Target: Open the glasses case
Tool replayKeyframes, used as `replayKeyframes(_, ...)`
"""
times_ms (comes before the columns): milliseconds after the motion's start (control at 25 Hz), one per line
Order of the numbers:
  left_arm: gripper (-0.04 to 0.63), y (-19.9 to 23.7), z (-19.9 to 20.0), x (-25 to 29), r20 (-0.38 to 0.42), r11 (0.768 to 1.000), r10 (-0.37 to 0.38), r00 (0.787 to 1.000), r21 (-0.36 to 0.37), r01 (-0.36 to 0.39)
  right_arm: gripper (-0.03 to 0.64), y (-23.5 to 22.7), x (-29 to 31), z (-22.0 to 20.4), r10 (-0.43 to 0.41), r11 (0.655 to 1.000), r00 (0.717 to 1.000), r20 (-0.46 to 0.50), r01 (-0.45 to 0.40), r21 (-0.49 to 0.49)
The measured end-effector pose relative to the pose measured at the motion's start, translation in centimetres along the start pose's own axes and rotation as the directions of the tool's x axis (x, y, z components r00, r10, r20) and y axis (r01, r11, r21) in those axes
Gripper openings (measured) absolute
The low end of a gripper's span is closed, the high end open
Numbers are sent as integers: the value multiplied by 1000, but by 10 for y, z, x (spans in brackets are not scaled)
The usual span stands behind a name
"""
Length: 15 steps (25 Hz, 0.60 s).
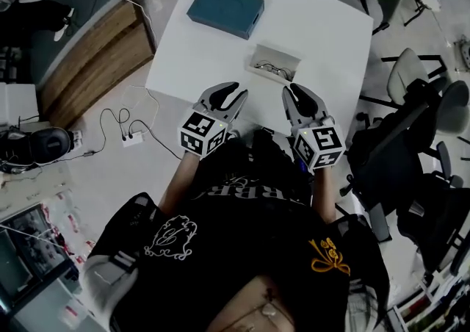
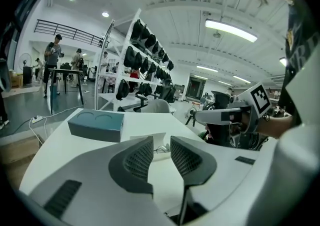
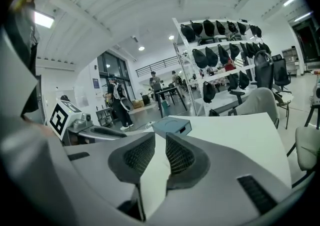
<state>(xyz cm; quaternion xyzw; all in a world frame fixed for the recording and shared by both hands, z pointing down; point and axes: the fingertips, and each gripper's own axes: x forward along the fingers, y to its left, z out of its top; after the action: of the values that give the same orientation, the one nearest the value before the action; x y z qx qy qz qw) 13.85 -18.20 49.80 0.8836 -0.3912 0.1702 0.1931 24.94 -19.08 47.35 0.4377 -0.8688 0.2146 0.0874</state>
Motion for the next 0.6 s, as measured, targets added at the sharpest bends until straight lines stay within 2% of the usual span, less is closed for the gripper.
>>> replayKeyframes(320, 72, 5, -7, -33, 7, 999, 24, 1000, 21, -24, 80, 38, -1, -10, 19, 1000, 1000, -6, -19, 17)
replayKeyframes(440, 64, 6, -14, -52, 4, 998, 27, 1000, 52, -27, 78, 64, -1, -19, 39, 998, 999, -3, -39, 41)
replayKeyframes(600, 55, 7, -26, -85, 15, 999, 12, 1000, 33, -12, 62, 106, -7, -29, 62, 996, 998, -10, -62, 65)
